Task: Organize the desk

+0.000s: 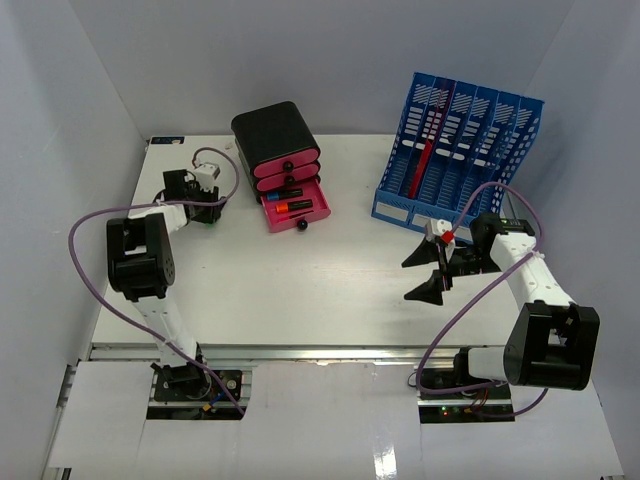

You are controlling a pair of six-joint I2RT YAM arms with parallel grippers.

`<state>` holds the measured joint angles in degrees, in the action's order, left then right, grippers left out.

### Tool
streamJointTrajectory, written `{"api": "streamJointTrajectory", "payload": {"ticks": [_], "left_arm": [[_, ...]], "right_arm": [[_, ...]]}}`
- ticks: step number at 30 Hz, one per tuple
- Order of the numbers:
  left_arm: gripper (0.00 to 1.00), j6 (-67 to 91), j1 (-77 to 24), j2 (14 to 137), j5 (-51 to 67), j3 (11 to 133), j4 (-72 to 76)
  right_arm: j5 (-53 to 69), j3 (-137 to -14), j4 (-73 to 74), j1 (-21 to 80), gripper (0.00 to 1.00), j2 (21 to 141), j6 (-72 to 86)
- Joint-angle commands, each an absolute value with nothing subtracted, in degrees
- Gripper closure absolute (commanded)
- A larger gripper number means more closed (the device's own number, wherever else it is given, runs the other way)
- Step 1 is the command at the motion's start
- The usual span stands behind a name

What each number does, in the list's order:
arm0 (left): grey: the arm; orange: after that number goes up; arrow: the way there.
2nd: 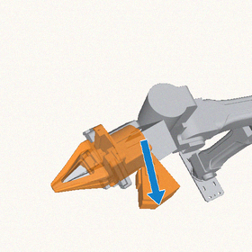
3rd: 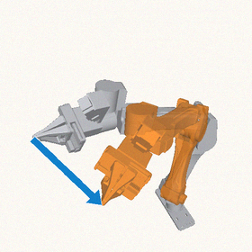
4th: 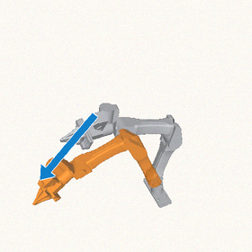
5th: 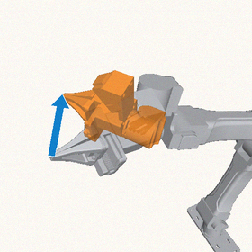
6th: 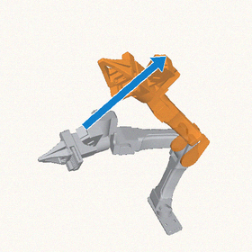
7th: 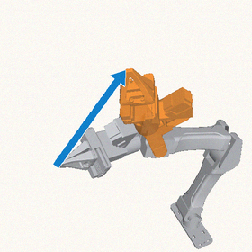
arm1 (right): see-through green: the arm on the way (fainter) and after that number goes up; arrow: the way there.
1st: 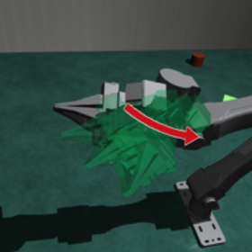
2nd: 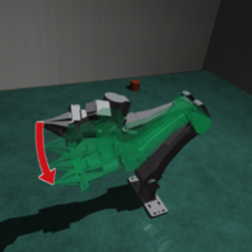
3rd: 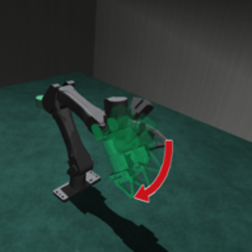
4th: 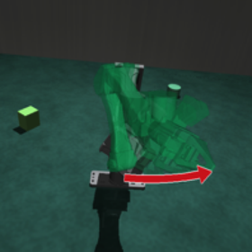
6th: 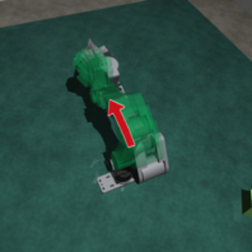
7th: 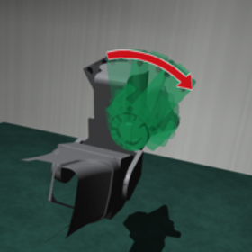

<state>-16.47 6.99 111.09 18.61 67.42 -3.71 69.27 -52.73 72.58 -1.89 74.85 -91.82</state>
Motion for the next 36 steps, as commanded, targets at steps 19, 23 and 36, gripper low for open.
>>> {"api": "streamJointTrajectory", "payload": {"ticks": [19,23,36], "left_arm": [[0.89,23.1,-6.6,81.2,53.0,49.7,1.0],[0.89,0.6,-16.8,86.0,33.3,59.0,-14.0],[0.89,-26.4,-20.9,102.3,9.4,77.1,-13.7]], "right_arm": [[68.4,-45.5,44.8,-1.1,0.10,64.0,-66.7],[68.5,-45.1,44.6,-1.0,0.10,63.7,-66.1],[68.0,-45.7,46.1,-0.9,0.10,66.4,-67.8]]}}
